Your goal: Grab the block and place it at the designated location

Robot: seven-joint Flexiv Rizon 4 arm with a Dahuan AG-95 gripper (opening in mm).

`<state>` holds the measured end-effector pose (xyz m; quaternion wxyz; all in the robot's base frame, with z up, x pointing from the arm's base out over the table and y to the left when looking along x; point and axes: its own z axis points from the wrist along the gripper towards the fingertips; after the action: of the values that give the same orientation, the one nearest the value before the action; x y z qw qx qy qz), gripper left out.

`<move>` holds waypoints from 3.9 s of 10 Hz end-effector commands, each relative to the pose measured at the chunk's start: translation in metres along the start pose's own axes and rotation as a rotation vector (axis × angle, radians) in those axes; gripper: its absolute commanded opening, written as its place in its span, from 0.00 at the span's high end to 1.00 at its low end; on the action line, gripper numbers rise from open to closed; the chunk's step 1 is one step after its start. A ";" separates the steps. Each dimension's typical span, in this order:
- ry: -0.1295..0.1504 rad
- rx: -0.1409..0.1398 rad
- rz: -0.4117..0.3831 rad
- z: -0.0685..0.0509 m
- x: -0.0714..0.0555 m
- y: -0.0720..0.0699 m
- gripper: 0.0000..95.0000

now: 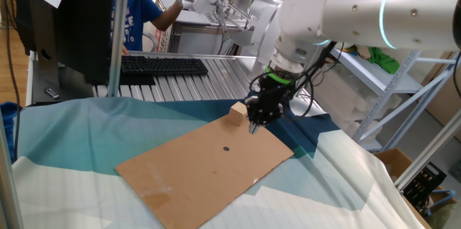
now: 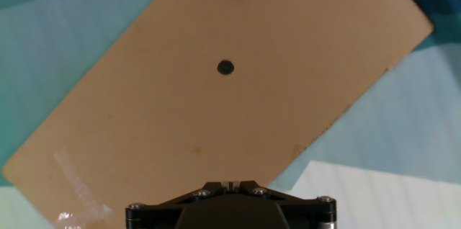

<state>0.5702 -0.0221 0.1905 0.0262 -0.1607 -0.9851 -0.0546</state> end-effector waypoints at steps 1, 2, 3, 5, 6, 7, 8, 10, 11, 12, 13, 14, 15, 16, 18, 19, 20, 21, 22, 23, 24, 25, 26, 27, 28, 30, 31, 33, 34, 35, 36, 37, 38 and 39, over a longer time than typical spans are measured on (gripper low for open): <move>0.011 0.004 -0.002 -0.004 -0.020 0.006 1.00; 0.008 0.000 -0.012 -0.006 -0.026 0.007 1.00; -0.015 -0.002 0.001 -0.004 -0.026 0.008 1.00; -0.029 0.002 0.008 -0.001 -0.026 0.010 1.00; -0.016 -0.001 0.010 -0.001 -0.025 0.011 1.00; 0.026 0.009 0.009 -0.001 -0.025 0.011 1.00; 0.034 0.011 0.024 -0.001 -0.025 0.011 1.00; 0.028 0.019 0.030 -0.001 -0.025 0.011 1.00; 0.017 0.026 0.028 -0.001 -0.025 0.011 1.00; 0.013 0.024 0.025 -0.001 -0.025 0.011 1.00; 0.013 0.021 0.020 -0.001 -0.025 0.011 1.00; 0.004 0.016 0.017 -0.001 -0.025 0.011 1.00; -0.006 0.015 0.012 -0.001 -0.025 0.011 1.00; -0.008 0.018 -0.003 -0.001 -0.025 0.011 1.00; -0.034 0.006 -0.010 -0.001 -0.025 0.011 1.00; -0.049 -0.003 -0.015 -0.001 -0.025 0.011 1.00; -0.061 -0.017 -0.028 -0.001 -0.025 0.011 1.00; -0.077 -0.036 -0.053 -0.001 -0.025 0.011 1.00; -0.098 -0.023 -0.051 -0.001 -0.025 0.011 1.00; -0.107 0.001 -0.067 -0.001 -0.025 0.011 1.00; -0.105 -0.007 -0.097 -0.001 -0.025 0.011 1.00; -0.122 -0.015 -0.084 -0.001 -0.025 0.011 1.00; -0.127 -0.011 -0.080 -0.001 -0.025 0.011 1.00; -0.114 -0.001 -0.109 -0.001 -0.025 0.011 1.00; -0.119 -0.007 -0.102 -0.001 -0.025 0.011 1.00; -0.117 -0.012 -0.100 -0.001 -0.025 0.011 1.00; -0.117 -0.018 -0.090 -0.001 -0.025 0.011 1.00; -0.119 -0.043 -0.077 -0.001 -0.026 0.011 1.00; -0.122 -0.047 -0.078 0.000 -0.027 0.011 1.00; -0.131 -0.049 -0.073 0.002 -0.031 0.013 1.00; -0.145 -0.046 -0.066 0.005 -0.037 0.014 1.00; -0.147 -0.041 -0.054 0.008 -0.046 0.017 1.00; -0.149 -0.042 -0.039 0.010 -0.053 0.021 1.00; -0.149 -0.040 -0.031 0.010 -0.060 0.023 1.00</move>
<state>0.6346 -0.0174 0.1783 -0.0496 -0.1500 -0.9854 -0.0633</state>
